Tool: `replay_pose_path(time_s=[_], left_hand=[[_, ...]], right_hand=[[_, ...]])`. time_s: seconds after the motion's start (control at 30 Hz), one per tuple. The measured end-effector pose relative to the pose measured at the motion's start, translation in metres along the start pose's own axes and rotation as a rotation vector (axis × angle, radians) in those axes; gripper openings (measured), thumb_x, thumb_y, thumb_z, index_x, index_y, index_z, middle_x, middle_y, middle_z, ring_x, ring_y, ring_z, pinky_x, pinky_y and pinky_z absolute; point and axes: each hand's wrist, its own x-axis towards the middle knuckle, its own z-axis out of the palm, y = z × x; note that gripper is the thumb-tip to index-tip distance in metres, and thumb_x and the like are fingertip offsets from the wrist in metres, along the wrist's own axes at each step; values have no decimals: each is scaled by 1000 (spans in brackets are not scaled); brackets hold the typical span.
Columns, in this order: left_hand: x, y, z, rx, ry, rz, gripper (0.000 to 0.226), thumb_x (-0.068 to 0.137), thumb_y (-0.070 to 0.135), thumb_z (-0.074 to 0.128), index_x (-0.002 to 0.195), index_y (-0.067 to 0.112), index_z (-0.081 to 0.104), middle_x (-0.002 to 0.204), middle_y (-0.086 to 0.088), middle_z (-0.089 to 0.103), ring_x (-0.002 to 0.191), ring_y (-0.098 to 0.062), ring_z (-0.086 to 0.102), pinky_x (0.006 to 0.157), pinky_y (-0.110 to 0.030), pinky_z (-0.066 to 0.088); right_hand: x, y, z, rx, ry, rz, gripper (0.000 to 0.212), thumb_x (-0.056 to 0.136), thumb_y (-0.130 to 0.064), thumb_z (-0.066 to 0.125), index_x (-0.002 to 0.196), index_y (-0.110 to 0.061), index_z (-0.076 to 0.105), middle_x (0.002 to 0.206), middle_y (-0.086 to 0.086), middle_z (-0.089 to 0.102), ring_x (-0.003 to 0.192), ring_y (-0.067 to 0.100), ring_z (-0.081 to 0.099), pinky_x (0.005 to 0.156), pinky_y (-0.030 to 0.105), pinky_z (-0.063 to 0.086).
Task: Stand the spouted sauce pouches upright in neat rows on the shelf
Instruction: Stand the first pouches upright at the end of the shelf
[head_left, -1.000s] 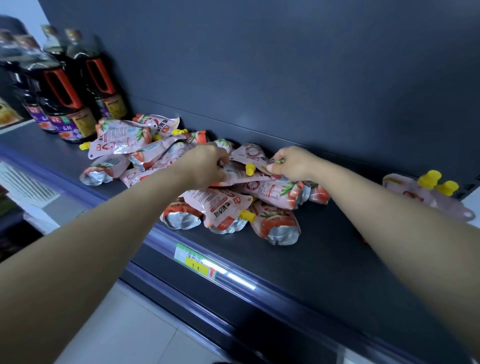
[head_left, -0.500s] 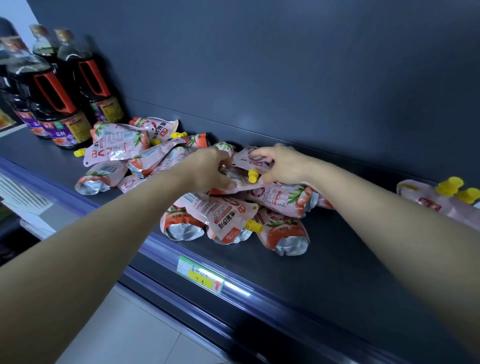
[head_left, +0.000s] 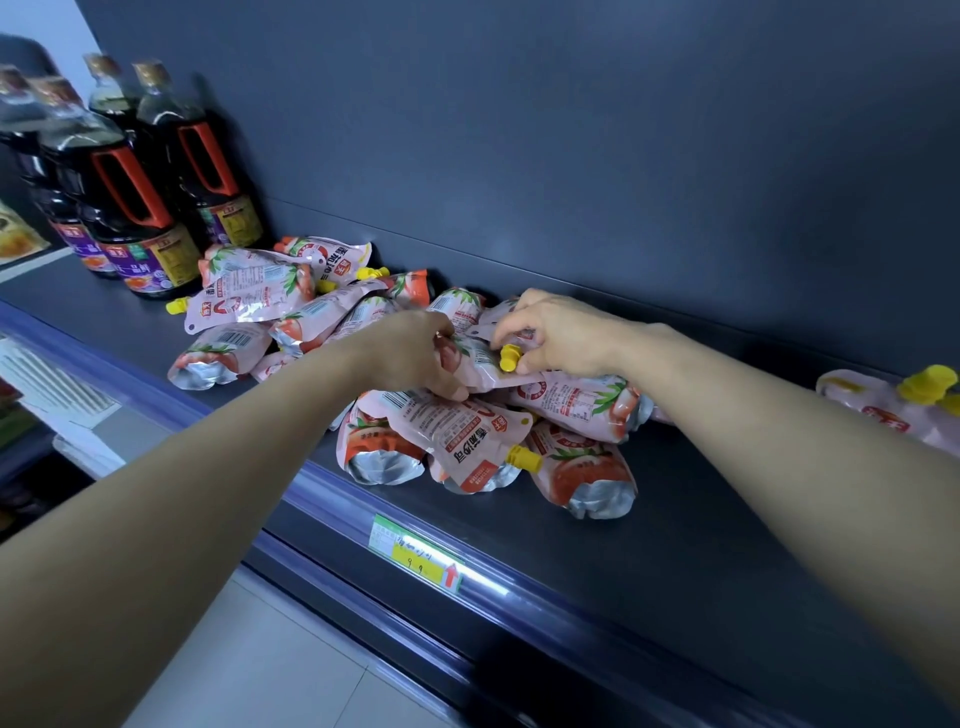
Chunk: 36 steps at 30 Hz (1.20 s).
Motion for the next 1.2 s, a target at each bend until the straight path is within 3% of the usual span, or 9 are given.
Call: replay_pose_path(time_s=[0.13,0.23,0.4,0.5,0.63,0.7,0.87,1.0,1.2], left_hand=[[-1,-2,1,-66,29,32,69,78,36,72,136,15,43,130,-4,51,98,-17,47,79,-25,37],[8,2,-1,-98,47,83,59,82,35,67,133,14,47,126,-5,55,94,-18,55,68,-20,40],[23,19,1,-47,89,174,44,85,28,64,126,15,54,124,-3,59,101,-18,54,79,-25,39],[26,26,3,-3,58,184,42,86,28,64,125,15,56,123,-5,59,98,-18,53,78,-26,39],[29,33,9,135,37,215,54,80,33,69,129,16,52,126,-3,54,99,-22,53,73,-24,44],[31,36,14,266,51,266,64,74,41,72,130,18,51,127,-4,53,110,-25,52,84,-30,44],[36,40,22,434,52,366,61,70,48,73,121,17,58,115,-5,57,108,-26,50,86,-32,38],[41,44,26,360,74,355,38,77,27,62,112,11,62,113,-10,62,103,-30,56,86,-34,48],[42,37,20,207,40,341,32,80,25,64,110,15,65,110,-5,65,99,-25,58,85,-33,49]], right_hand=[[-2,0,3,-78,-2,-35,22,89,-20,63,110,-26,60,114,0,40,100,17,45,80,29,38],[-4,5,0,-5,134,-39,15,92,-15,57,106,-21,57,118,-7,38,103,16,44,87,32,41],[-12,29,-26,145,532,147,13,93,-5,52,101,-11,60,95,4,58,86,22,51,76,34,42],[-13,31,-26,163,599,212,18,94,-4,50,103,-14,62,91,3,58,81,19,49,67,26,36],[-11,21,-34,126,701,229,20,93,-7,47,107,-13,61,101,9,64,89,25,55,76,33,46],[-10,18,-45,118,758,241,18,92,-9,48,105,-10,61,99,9,64,90,26,56,78,33,45],[-13,10,-60,149,755,272,14,90,-12,54,95,-2,61,80,3,55,76,21,49,77,40,48],[-24,13,-66,124,780,363,16,90,-8,49,97,-1,62,87,7,60,81,25,54,80,41,50],[-37,1,-84,118,779,392,22,90,-6,45,104,-6,62,101,8,65,85,20,53,82,38,49]])
